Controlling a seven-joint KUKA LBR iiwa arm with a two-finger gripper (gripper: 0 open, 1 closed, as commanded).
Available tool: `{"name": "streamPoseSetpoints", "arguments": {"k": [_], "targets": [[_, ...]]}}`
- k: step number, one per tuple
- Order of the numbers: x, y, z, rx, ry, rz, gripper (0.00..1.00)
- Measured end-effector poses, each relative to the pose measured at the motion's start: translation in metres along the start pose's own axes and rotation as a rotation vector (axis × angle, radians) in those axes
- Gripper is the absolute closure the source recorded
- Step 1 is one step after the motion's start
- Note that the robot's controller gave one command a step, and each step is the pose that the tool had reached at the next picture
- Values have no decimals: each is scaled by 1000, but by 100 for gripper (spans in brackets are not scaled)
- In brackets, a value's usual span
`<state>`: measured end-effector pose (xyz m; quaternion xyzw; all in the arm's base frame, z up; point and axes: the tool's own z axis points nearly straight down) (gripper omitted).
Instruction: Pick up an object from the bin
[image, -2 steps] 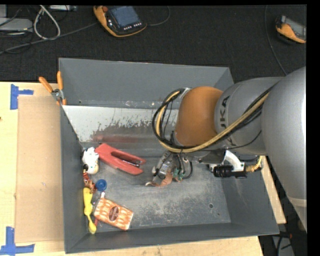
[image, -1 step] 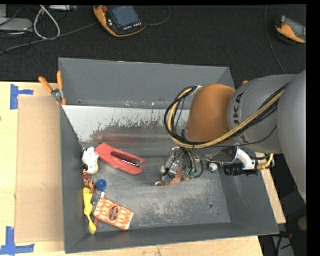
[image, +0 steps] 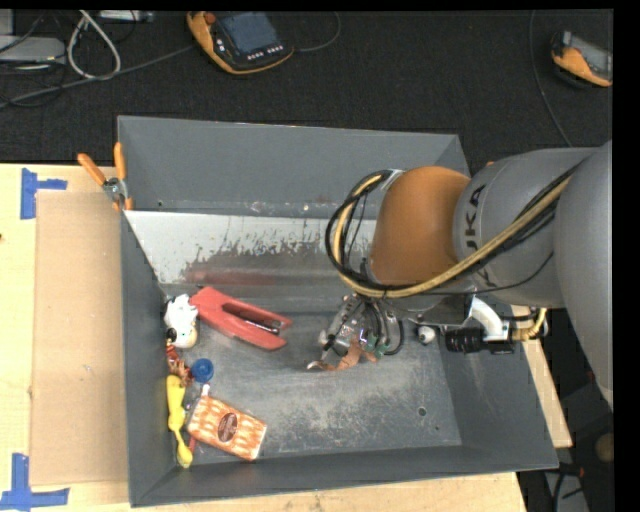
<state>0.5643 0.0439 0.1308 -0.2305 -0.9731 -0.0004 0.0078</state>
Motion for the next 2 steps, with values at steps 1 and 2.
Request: {"name": "streamPoseSetpoints", "arguments": {"k": [1,2], "targets": [[-26,-28,-50,2,4,92,100],[-30,-35,-74,4,3,135,100]]}}
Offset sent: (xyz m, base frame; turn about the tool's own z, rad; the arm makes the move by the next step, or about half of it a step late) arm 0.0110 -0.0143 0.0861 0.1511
